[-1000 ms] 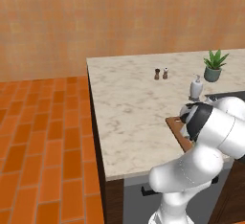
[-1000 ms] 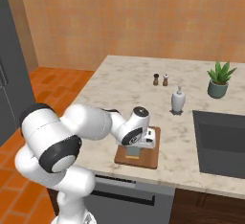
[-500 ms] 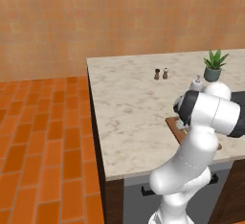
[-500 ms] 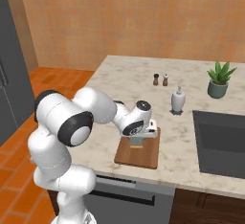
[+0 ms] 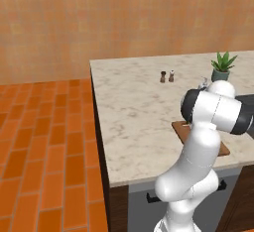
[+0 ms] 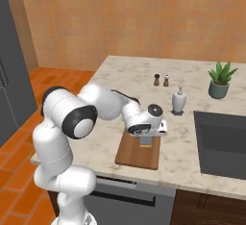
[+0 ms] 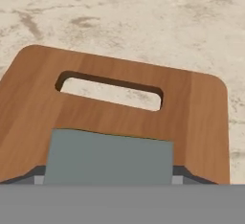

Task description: Pick up the sponge from the counter and clean the cutting board by briefly scrubbing or pressing down on the cutting board. Once finished, release the sponge.

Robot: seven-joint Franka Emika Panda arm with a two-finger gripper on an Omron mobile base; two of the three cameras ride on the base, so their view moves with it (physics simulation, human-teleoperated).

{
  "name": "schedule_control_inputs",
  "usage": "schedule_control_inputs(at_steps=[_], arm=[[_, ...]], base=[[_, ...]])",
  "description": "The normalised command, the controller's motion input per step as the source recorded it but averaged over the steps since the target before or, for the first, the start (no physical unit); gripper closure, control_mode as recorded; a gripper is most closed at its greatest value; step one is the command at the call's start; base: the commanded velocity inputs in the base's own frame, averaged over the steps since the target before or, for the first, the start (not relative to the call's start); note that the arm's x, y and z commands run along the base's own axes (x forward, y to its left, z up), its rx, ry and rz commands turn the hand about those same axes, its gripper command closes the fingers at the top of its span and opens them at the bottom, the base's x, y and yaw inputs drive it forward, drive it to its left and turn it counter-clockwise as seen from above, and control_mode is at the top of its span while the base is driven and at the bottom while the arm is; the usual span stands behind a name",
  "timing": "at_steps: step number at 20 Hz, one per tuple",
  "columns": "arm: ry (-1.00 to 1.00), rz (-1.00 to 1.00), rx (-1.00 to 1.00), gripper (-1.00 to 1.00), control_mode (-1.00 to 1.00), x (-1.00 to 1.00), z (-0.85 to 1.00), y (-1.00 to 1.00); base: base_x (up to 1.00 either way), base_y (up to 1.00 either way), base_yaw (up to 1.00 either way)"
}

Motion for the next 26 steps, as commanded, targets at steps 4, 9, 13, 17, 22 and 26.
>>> schedule_control_inputs(at_steps=[4,9,13,17,22,26], arm=[[0.0,0.0,0.01,1.0,-1.0,-0.26,-0.14,-0.36],[0.01,0.0,0.0,1.0,-1.0,-0.8,-0.35,-0.29],[0.0,0.03,0.0,1.0,-1.0,-1.0,-0.37,-0.06],[0.0,0.1,0.0,1.0,-1.0,-0.96,-0.41,0.0],[0.04,0.17,0.0,1.0,-1.0,-0.68,-0.42,0.1],[0.04,0.18,0.03,1.0,-1.0,-0.59,-0.09,0.32]], base=[[0.0,0.0,0.0],[0.0,0.0,0.0],[0.0,0.0,0.0],[0.0,0.0,0.0],[0.0,0.0,0.0],[0.0,0.0,0.0]])
